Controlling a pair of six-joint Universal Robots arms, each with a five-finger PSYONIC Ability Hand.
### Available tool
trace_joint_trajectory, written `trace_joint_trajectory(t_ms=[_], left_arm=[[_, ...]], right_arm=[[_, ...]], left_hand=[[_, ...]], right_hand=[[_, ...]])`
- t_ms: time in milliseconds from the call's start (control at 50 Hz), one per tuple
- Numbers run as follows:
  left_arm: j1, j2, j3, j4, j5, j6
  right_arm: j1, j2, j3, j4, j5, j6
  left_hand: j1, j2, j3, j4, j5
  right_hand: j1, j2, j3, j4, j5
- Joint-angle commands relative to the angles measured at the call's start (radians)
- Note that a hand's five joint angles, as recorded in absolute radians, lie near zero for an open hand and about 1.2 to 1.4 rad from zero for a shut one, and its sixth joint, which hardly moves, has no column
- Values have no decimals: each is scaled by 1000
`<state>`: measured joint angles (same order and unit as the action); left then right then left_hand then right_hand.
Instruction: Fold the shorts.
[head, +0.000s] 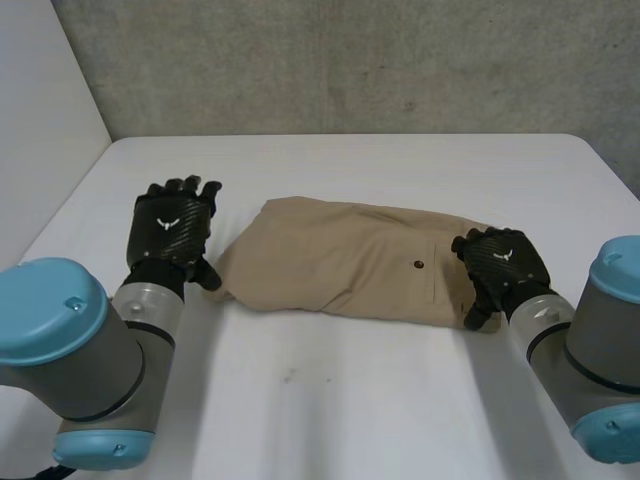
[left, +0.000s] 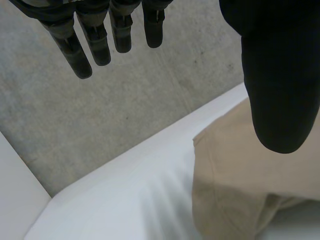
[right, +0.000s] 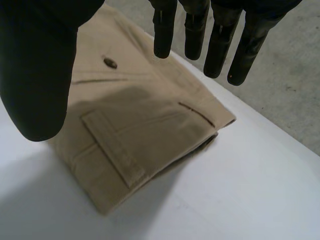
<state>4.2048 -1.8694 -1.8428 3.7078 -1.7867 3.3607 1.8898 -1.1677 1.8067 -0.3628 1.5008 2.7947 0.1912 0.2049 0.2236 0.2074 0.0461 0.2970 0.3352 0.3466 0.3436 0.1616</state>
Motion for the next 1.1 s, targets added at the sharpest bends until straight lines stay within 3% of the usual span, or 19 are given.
trace_joint_trajectory(t_ms=[20, 160, 240, 320, 480, 540, 620, 740, 800, 880, 900, 1040, 1080, 1100], left_arm=[[-3, -10, -1, 0, -2, 2], [0, -16, -1, 0, -3, 2], [0, -16, -1, 0, -3, 3], [1, -16, -3, 0, -5, 2], [0, -7, -9, -3, -7, 3], [1, -4, -10, -3, -7, 3], [1, -4, -9, -3, -8, 3], [0, -4, -10, -3, -22, 3], [-3, -1, -10, -3, -23, 5], [-5, 6, -4, -3, -17, 9], [-5, 7, -1, -3, -16, 9], [-3, 33, 45, -8, -11, 13], [-3, 39, 66, -11, -13, 13], [-3, 44, 92, -12, -13, 14]], right_arm=[[-2, 49, -12, 8, -1, -6], [-5, 98, -30, 8, -1, -14], [-24, 108, -41, 4, 1, -20], [-54, 97, -50, 8, 1, -93], [-153, 33, -76, 8, 18, -499], [-164, 20, -105, 8, 26, -585], [-126, 16, -176, 10, 36, -659], [27, 31, -343, 45, 19, -662], [110, 65, -398, 70, -23, -662], [238, 121, -429, 71, -143, -659], [270, 144, -429, 71, -205, -650], [302, 217, -420, 76, -407, -505], [301, 221, -420, 79, -425, -445], [299, 221, -418, 82, -427, -413]], left_hand=[[-16, -30, -48, -32, -45], [-17, -30, -49, -33, -46], [-17, -30, -49, -33, -46], [-17, -30, -49, -33, -46], [-17, -30, -49, -33, -46], [-17, -30, -49, -33, -46], [-17, -30, -49, -33, -46], [-17, -30, -49, -33, -46], [-17, -30, -49, -33, -46], [-17, -30, -49, -33, -46], [-17, -30, -49, -33, -46], [-17, -30, -49, -33, -46], [-17, -30, -49, -33, -46], [-17, -30, -49, -33, -46]], right_hand=[[234, 196, 184, 187, 195], [442, 404, 393, 395, 403], [1098, 1060, 1049, 1052, 1059], [1099, 1061, 1050, 1053, 1060], [1099, 1061, 1050, 1053, 1060], [1099, 1061, 1050, 1053, 1060], [1099, 1061, 1050, 1053, 1060], [1099, 1061, 1050, 1053, 1060], [1099, 1061, 1050, 1053, 1060], [1099, 1061, 1050, 1053, 1060], [1099, 1061, 1050, 1053, 1060], [1099, 1061, 1050, 1053, 1060], [1099, 1061, 1050, 1053, 1060], [972, 934, 923, 926, 933]])
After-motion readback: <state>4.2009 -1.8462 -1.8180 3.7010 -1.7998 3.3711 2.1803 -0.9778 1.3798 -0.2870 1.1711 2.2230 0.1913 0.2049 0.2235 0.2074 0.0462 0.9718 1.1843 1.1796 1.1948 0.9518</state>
